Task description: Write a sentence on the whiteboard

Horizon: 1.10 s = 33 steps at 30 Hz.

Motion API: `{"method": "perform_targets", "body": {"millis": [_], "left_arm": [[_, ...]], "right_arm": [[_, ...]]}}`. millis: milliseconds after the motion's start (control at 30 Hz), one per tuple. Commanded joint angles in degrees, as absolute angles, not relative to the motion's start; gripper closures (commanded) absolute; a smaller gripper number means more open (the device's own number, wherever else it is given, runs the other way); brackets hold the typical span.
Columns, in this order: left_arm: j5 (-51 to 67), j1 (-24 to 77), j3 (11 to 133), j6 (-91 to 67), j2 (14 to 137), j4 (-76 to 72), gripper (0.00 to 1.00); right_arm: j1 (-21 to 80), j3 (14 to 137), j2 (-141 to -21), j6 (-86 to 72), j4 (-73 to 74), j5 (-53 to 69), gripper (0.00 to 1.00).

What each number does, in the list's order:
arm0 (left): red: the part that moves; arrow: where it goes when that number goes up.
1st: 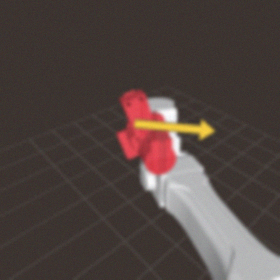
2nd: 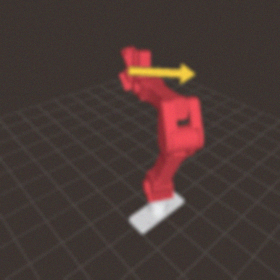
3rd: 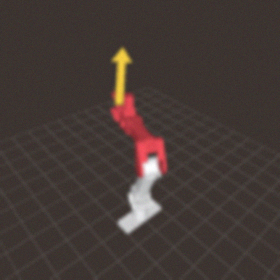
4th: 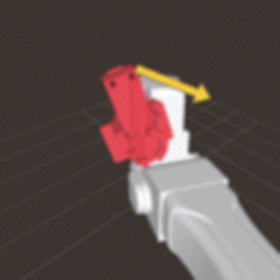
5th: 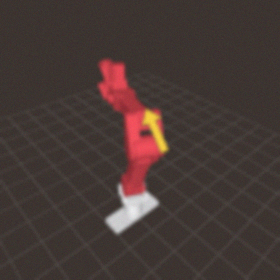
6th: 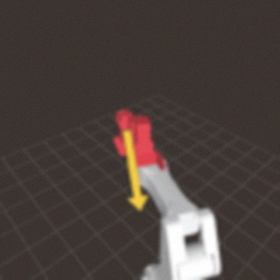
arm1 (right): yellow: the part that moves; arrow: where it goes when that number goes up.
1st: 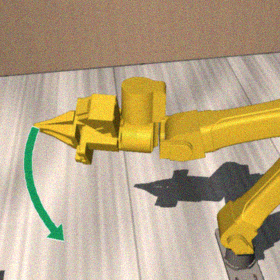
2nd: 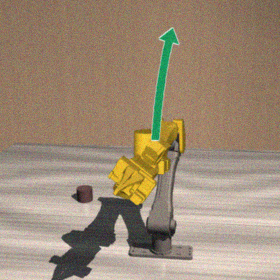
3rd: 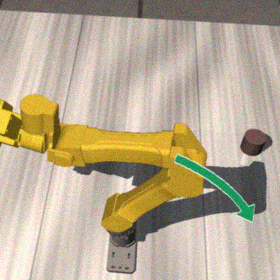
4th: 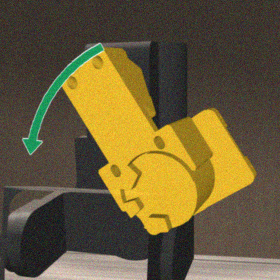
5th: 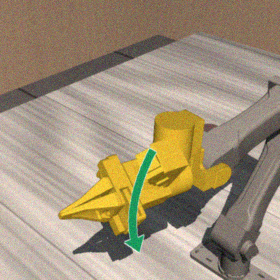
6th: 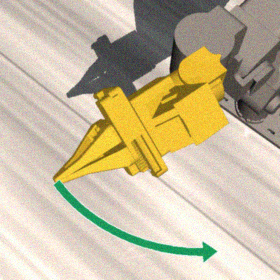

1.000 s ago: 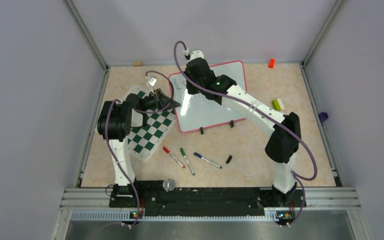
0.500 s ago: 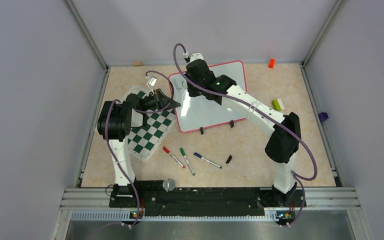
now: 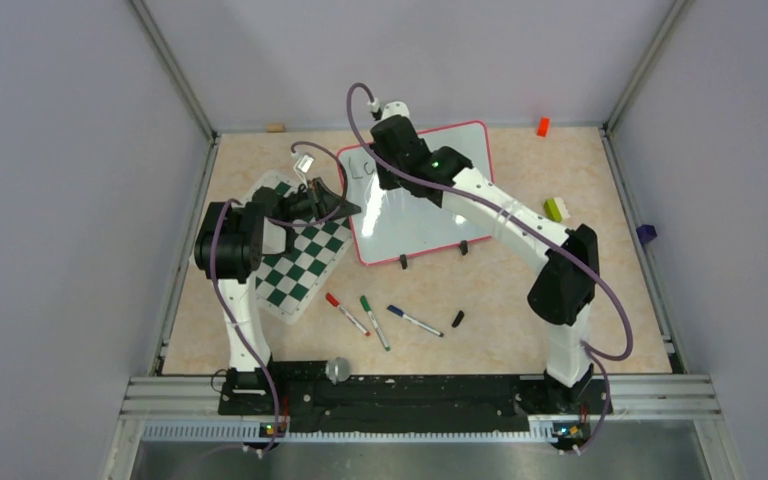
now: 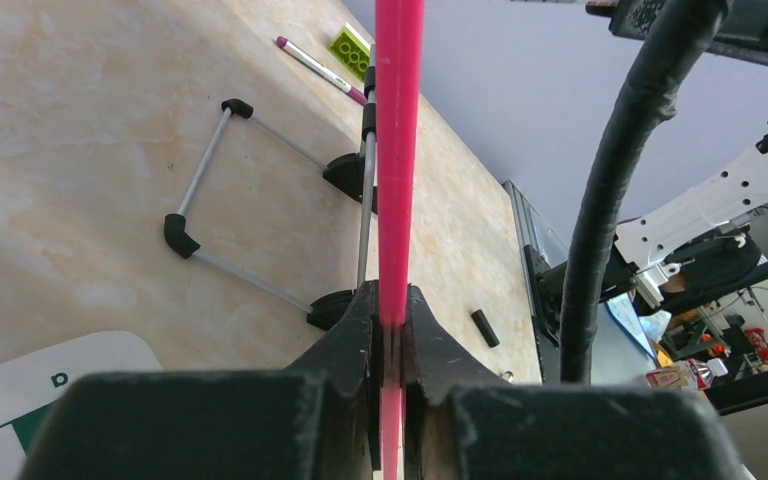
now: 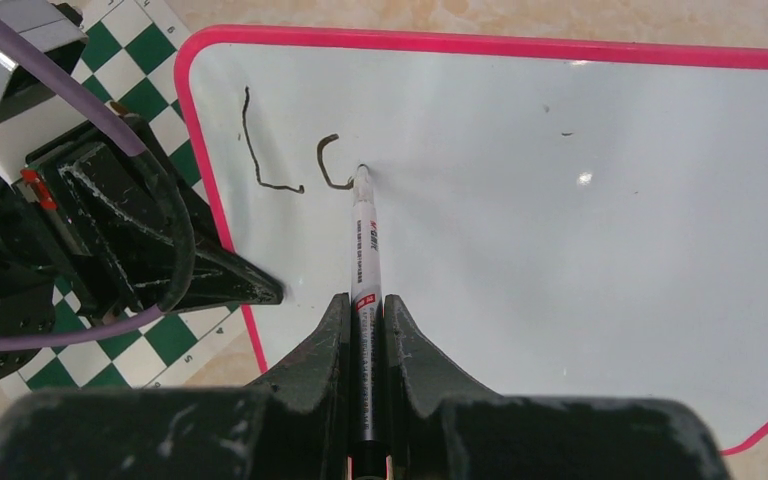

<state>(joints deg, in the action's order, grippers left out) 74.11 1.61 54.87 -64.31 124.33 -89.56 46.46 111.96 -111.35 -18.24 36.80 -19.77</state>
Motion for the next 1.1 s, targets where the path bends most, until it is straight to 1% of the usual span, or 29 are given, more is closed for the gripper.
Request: {"method": "perform_targets", "body": {"millis": [0, 300, 700, 1067], "left_arm": [[79.0, 3.1, 54.0, -65.0, 121.6, -92.7, 1.00], [79.1, 3.1, 53.9, -65.0, 121.6, -92.7, 1.00], [79.0, 3.1, 54.1, -65.0, 121.6, -92.7, 1.00], [79.1, 3.1, 54.0, -65.0, 121.5, -92.7, 1.00]], "right_arm": [[46.4, 115.8, -113.2, -18.3, 36.5, -23.3, 1.00], [46.5, 118.9, -115.0, -17.8, 36.5, -21.7, 1.00], [46.5, 119.0, -115.3, -17.6, 35.1, -17.7, 1.00], [46.5, 118.7, -112.4, -16.1, 34.7, -16.3, 1.00]]}}
